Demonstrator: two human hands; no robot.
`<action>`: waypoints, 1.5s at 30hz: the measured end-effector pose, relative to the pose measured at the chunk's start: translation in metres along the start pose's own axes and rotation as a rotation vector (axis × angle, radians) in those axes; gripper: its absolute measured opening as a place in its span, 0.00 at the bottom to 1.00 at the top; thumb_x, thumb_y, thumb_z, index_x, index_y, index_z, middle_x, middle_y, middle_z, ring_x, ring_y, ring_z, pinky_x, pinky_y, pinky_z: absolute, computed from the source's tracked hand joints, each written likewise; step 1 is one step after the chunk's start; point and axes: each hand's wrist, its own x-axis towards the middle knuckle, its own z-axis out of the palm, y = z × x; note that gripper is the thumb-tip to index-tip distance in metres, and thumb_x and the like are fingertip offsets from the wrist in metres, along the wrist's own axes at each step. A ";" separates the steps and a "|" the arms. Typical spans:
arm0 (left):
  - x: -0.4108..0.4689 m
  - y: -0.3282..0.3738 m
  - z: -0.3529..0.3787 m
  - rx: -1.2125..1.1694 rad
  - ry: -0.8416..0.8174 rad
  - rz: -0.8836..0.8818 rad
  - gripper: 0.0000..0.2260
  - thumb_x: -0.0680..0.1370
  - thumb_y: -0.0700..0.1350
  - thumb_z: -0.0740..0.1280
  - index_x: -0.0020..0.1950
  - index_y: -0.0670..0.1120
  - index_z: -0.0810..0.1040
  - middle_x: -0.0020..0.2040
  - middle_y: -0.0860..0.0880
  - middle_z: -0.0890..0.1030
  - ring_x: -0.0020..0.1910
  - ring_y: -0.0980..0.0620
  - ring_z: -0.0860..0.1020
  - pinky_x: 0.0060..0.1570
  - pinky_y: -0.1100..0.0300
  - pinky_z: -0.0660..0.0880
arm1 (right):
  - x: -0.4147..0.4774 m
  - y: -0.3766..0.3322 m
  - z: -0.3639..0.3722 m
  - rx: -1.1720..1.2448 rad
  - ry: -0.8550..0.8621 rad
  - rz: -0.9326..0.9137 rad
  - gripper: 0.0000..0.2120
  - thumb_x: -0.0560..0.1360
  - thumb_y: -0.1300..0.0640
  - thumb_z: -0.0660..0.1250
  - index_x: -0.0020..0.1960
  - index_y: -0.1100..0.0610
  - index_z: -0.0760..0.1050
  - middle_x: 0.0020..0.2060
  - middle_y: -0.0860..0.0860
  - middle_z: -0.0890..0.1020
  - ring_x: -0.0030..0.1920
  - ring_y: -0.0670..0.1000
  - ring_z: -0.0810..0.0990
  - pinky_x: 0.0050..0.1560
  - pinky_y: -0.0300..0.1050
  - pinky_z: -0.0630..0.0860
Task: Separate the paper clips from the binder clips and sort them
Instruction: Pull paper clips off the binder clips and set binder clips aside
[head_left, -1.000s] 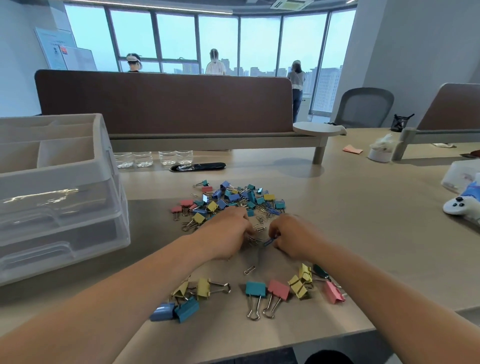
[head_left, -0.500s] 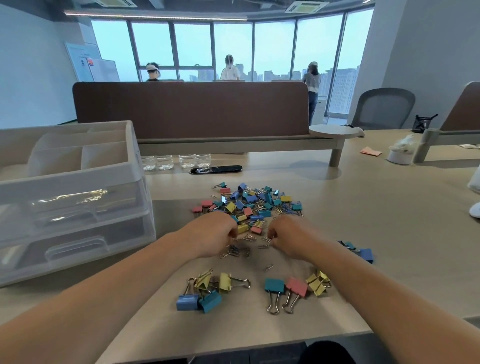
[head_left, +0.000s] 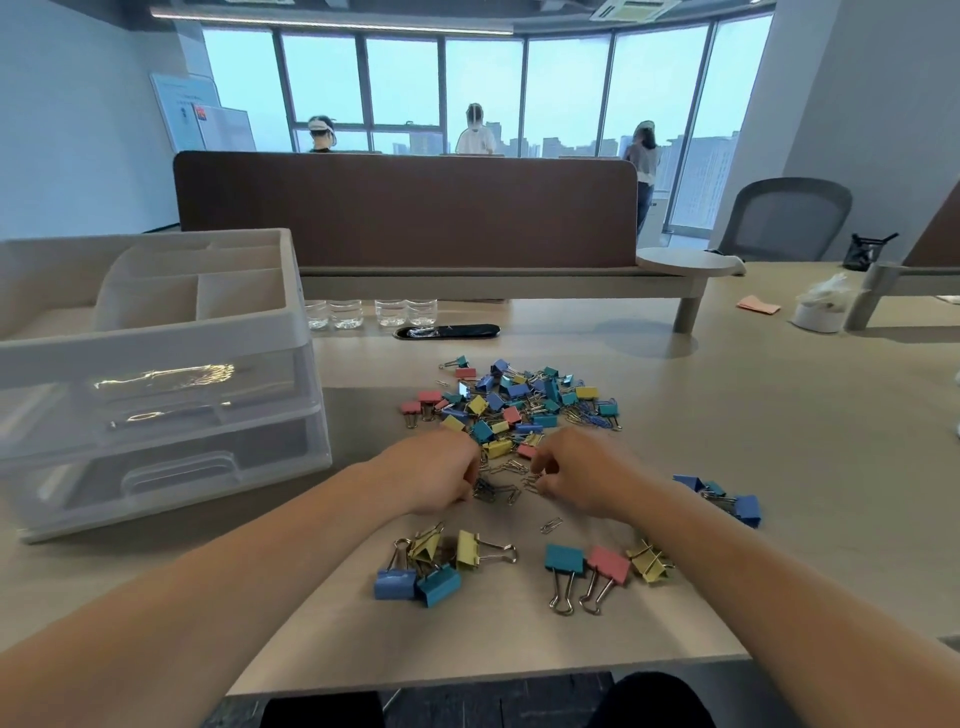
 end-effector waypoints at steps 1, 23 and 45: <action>0.000 0.000 0.001 -0.005 0.003 -0.001 0.03 0.77 0.44 0.68 0.50 0.47 0.79 0.46 0.50 0.79 0.45 0.52 0.76 0.42 0.59 0.72 | 0.000 -0.002 0.000 0.003 -0.001 -0.005 0.11 0.77 0.49 0.68 0.59 0.49 0.79 0.54 0.47 0.81 0.50 0.47 0.79 0.53 0.45 0.80; 0.001 -0.024 -0.003 -0.044 0.102 -0.088 0.07 0.79 0.41 0.64 0.56 0.46 0.78 0.54 0.46 0.79 0.52 0.48 0.76 0.52 0.52 0.76 | 0.033 -0.036 0.010 0.031 -0.072 0.002 0.03 0.77 0.56 0.67 0.48 0.53 0.79 0.47 0.49 0.81 0.47 0.50 0.79 0.49 0.47 0.79; 0.000 0.007 -0.004 -0.086 -0.004 0.038 0.13 0.78 0.49 0.69 0.62 0.49 0.78 0.48 0.50 0.78 0.43 0.54 0.70 0.37 0.62 0.65 | 0.012 -0.003 -0.005 0.025 0.071 0.072 0.03 0.79 0.55 0.66 0.48 0.50 0.78 0.45 0.47 0.80 0.44 0.47 0.79 0.46 0.43 0.78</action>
